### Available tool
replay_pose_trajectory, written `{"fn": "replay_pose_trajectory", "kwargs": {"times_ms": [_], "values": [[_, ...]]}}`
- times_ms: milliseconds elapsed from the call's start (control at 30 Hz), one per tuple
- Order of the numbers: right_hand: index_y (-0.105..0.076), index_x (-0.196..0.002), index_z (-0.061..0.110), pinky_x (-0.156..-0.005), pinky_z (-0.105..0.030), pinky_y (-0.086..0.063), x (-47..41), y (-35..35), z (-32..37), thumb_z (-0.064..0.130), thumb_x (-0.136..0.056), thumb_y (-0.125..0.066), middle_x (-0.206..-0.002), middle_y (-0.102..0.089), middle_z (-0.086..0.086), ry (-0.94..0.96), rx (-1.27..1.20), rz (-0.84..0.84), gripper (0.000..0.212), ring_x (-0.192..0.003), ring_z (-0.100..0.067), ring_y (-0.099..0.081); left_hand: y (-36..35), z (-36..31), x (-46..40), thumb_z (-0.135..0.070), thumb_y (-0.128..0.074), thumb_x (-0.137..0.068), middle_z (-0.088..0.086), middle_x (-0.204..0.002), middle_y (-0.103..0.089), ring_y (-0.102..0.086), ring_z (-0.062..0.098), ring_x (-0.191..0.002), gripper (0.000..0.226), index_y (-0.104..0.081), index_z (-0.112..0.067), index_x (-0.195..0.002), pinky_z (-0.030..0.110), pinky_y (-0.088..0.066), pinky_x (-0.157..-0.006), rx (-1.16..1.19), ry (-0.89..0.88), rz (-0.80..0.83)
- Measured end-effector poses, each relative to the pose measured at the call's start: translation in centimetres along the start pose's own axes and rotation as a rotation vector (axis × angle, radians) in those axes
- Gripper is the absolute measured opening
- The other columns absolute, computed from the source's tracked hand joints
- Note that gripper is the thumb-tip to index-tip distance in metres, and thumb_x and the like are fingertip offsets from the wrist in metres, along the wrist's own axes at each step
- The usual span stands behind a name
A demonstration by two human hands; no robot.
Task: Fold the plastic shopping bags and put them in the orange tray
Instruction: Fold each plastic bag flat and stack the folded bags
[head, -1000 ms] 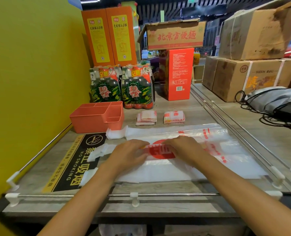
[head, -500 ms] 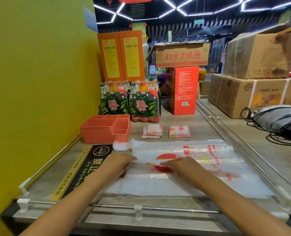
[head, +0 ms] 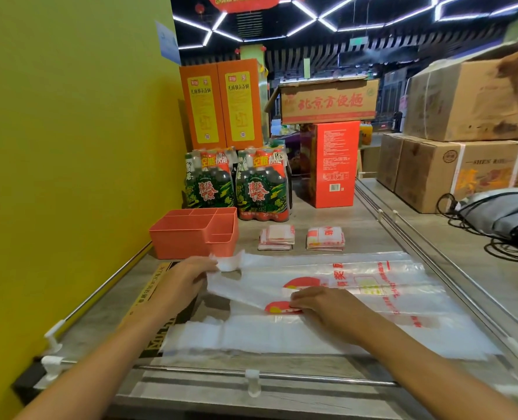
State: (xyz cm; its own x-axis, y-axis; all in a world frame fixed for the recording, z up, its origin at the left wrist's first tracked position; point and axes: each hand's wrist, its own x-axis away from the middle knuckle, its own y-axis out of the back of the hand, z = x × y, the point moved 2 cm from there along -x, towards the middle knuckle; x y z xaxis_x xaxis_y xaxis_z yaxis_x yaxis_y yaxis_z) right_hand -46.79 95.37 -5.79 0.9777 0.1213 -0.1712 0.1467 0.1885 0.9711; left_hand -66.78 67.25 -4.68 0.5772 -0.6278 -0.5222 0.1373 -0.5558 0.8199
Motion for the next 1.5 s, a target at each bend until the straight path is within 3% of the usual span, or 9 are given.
{"fn": "replay_pose_trajectory", "kwargs": {"times_ms": [233, 467, 567, 700, 933, 1033, 1133, 1300, 1500], "values": [[-0.047, -0.147, 0.038, -0.117, -0.028, -0.03, 0.1, -0.3, -0.2, 0.047, -0.107, -0.035, -0.156, -0.04, 0.017, -0.035, -0.013, 0.105, 0.043, -0.142, -0.008, -0.038, -1.3, -2.3, -2.1, 0.004, -0.069, -0.087, -0.016, -0.132, -0.059, -0.047, -0.001, -0.128, 0.039, -0.074, -0.03, -0.105, 0.021, -0.034, -0.11, 0.198, -0.049, 0.133], [-0.046, -0.148, 0.039, -0.116, -0.027, -0.03, -0.1, -0.6, -0.4, 0.05, -0.107, -0.034, -0.156, -0.039, 0.018, -0.043, -0.019, 0.128, 0.044, -0.142, -0.008, -0.038, -3.7, -1.6, -0.5, 0.008, -0.061, -0.089, -0.014, -0.142, -0.054, -0.048, -0.004, -0.13, 0.055, -0.062, -0.025, -0.133, 0.021, -0.042, -0.109, 0.259, 0.036, 0.272], [-0.046, -0.147, 0.04, -0.115, -0.026, -0.031, -0.1, -0.7, -0.4, 0.051, -0.106, -0.034, -0.155, -0.04, 0.019, -0.048, -0.032, 0.127, 0.044, -0.141, -0.007, -0.039, -3.7, -1.6, -0.2, -0.002, -0.069, -0.089, -0.019, -0.126, -0.055, -0.053, -0.005, -0.117, 0.05, -0.057, -0.038, -0.123, 0.024, -0.052, -0.094, 0.281, 0.078, 0.224], [-0.046, -0.147, 0.041, -0.115, -0.025, -0.03, -0.2, -1.0, -0.6, 0.051, -0.106, -0.034, -0.155, -0.039, 0.02, -0.046, -0.026, 0.12, 0.044, -0.142, -0.006, -0.039, -3.6, -1.6, -0.2, -0.018, -0.073, -0.089, -0.014, -0.107, -0.063, -0.059, 0.003, -0.098, 0.021, -0.069, -0.031, -0.104, 0.035, -0.053, -0.089, 0.175, 0.073, 0.259], [-0.044, -0.147, 0.042, -0.117, -0.026, -0.029, -0.1, -1.0, -0.6, 0.053, -0.105, -0.033, -0.157, -0.037, 0.021, -0.053, -0.043, 0.125, 0.045, -0.143, -0.006, -0.037, -3.4, -1.0, 0.3, -0.023, -0.068, -0.094, -0.016, -0.128, -0.053, -0.042, 0.007, -0.124, 0.023, -0.066, -0.037, -0.113, 0.031, -0.036, -0.11, 0.144, 0.175, 0.334], [-0.044, -0.148, 0.041, -0.116, -0.024, -0.029, -0.2, -1.0, -0.5, 0.052, -0.106, -0.034, -0.157, -0.037, 0.02, -0.052, -0.036, 0.126, 0.045, -0.142, -0.005, -0.037, -3.5, -0.8, 0.6, -0.031, -0.069, -0.092, -0.01, -0.13, -0.051, -0.035, 0.014, -0.127, 0.028, -0.066, -0.036, -0.12, 0.038, -0.033, -0.11, 0.124, 0.31, 0.352], [-0.043, -0.149, 0.041, -0.117, -0.025, -0.028, -0.2, -0.9, -0.4, 0.051, -0.106, -0.034, -0.157, -0.037, 0.019, -0.051, -0.033, 0.13, 0.045, -0.143, -0.006, -0.036, -3.6, -0.6, 0.6, -0.036, -0.075, -0.086, -0.003, -0.122, -0.06, -0.05, 0.021, -0.121, 0.047, -0.06, -0.028, -0.13, 0.041, -0.045, -0.104, 0.187, 0.471, 0.318], [-0.044, -0.148, 0.04, -0.115, -0.024, -0.029, -0.2, -1.0, -0.3, 0.051, -0.106, -0.034, -0.157, -0.038, 0.019, -0.053, -0.04, 0.119, 0.045, -0.142, -0.005, -0.036, -3.4, -2.1, -0.1, -0.013, -0.078, -0.085, 0.0, -0.094, -0.058, -0.056, 0.013, -0.082, 0.046, -0.053, -0.02, -0.124, 0.025, -0.047, -0.071, 0.411, 0.63, 0.257], [-0.045, -0.148, 0.039, -0.114, -0.023, -0.029, -0.1, -0.9, -0.3, 0.05, -0.106, -0.034, -0.156, -0.039, 0.018, -0.044, -0.046, 0.111, 0.045, -0.141, -0.006, -0.038, -3.4, -2.9, -0.1, -0.001, -0.083, -0.075, 0.006, -0.111, -0.058, -0.062, 0.024, -0.1, 0.065, -0.052, -0.018, -0.13, 0.038, -0.058, -0.078, 0.753, 0.804, 0.005]]}}
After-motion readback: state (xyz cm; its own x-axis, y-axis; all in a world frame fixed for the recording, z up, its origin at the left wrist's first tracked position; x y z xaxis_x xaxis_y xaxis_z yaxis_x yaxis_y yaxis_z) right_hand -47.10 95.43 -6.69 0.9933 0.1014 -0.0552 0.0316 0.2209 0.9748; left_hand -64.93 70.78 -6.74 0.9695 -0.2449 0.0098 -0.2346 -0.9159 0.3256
